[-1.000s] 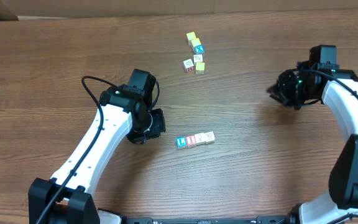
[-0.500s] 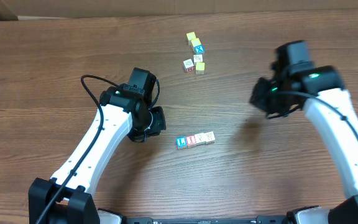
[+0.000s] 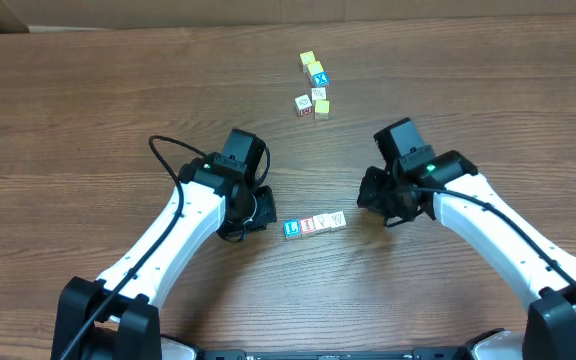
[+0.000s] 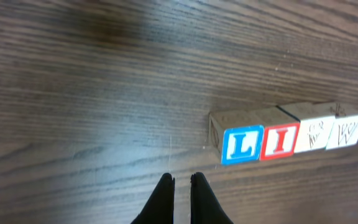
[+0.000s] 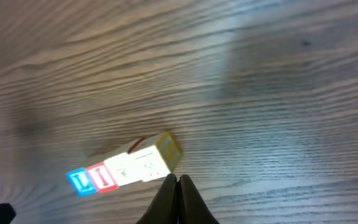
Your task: Flip 4 blocks
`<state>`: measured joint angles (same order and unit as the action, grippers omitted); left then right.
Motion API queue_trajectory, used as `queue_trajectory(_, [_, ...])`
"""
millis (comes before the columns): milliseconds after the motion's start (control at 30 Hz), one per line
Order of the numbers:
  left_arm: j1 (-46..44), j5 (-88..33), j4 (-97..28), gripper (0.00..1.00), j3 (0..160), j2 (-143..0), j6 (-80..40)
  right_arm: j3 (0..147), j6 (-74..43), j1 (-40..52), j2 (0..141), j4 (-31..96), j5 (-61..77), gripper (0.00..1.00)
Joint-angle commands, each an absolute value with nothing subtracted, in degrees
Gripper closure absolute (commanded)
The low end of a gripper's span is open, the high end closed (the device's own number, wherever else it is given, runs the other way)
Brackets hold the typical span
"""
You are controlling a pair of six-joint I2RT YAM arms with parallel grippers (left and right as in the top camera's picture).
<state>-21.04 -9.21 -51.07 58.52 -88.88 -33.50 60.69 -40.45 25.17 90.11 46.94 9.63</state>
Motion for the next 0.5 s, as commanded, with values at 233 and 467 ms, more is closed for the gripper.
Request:
queue_trajectory(233, [-21.5, -9.7, -45.5, 0.96, 53.2, -88.8, -36.9, 60.0, -47.0, 25.5, 94.4, 43.7, 6.0, 0.96])
queue_trajectory(467, [-22.6, -9.9, -43.2, 0.96, 52.4, -88.8, -36.9, 60.0, -49.8, 25.5, 98.9, 42.5, 6.3, 0.96])
